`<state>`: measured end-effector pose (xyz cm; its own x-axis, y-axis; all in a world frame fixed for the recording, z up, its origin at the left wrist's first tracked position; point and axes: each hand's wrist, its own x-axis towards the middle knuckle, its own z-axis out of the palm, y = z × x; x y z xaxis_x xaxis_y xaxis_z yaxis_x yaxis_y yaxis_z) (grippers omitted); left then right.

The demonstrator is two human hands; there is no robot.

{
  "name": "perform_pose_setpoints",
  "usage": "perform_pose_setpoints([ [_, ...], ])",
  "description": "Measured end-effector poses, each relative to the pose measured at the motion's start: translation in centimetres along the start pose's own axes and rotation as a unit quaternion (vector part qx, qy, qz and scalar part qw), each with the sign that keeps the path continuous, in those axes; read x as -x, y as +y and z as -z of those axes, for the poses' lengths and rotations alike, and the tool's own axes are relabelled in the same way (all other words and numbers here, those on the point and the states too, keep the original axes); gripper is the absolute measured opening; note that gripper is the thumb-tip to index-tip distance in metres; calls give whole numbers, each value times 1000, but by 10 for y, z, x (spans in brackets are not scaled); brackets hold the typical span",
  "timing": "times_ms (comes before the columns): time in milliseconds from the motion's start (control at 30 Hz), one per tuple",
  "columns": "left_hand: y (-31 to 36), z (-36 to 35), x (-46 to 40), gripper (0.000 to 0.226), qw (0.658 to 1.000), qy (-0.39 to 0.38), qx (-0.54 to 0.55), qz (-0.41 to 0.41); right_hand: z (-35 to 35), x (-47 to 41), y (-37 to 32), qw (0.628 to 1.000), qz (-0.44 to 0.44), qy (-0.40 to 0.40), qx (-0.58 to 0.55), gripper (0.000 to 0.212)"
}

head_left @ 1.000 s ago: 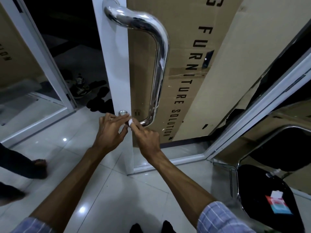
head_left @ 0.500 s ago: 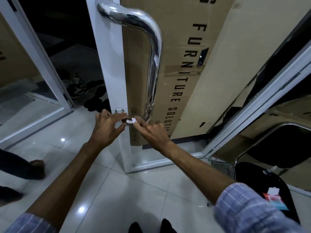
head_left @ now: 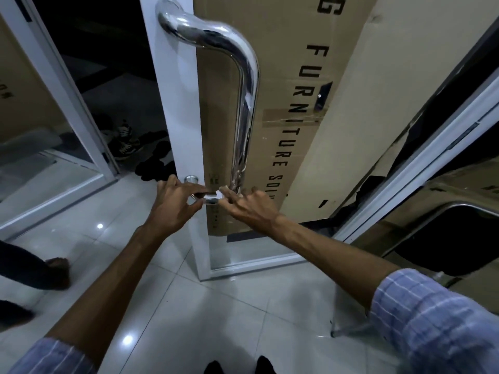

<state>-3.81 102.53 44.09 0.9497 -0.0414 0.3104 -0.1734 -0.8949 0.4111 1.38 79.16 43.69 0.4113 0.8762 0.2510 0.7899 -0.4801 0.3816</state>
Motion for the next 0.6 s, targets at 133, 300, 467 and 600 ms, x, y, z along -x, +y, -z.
perform_pose_setpoints([
  [133,1,-3,-3,23,1000,0,-7,1,-6,-13,-26,996,-62,31,-61,47],
  [300,-1,-5,-5,24,1000,4,-14,-1,-3,-16,-32,993,-89,6,-72,60],
  [467,-4,-7,-4,23,1000,-3,-10,5,3,0,-8,999,-39,-4,-18,44],
  [600,-4,-9,-3,23,1000,5,3,14,2,-19,-43,982,-147,47,-108,44],
])
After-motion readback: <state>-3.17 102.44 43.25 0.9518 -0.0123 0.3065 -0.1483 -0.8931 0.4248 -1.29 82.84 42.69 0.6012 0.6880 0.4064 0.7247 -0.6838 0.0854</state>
